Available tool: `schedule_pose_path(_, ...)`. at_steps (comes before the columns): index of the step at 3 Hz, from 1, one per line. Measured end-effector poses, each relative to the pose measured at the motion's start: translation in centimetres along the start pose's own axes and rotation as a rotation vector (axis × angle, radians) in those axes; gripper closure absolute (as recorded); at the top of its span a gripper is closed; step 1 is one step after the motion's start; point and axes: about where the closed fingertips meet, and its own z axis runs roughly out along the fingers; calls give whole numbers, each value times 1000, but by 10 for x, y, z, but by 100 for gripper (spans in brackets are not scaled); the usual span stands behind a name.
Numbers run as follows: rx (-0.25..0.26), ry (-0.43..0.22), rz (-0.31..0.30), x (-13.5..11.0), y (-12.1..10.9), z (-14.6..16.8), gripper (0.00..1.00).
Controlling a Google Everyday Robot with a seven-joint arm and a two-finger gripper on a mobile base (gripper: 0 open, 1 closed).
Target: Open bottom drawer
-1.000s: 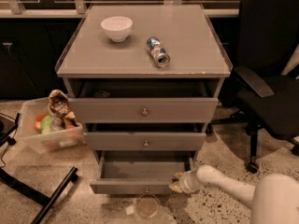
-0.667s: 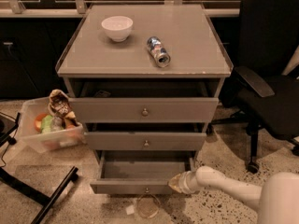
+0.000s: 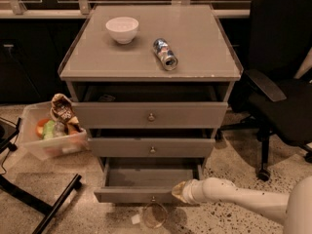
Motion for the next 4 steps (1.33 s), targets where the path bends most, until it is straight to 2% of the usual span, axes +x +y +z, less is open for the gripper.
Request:
schedule_pose_path(1,46,-18,-20,-9,-14,4,63)
schedule_pose_path(2,61,-38,-38,-14,-36,21,86)
schedule_pose_path(3,66,-51,-53,-11,-65,45,100)
schedule_pose_path(4,63,-68,-54,-4,-87,67,100)
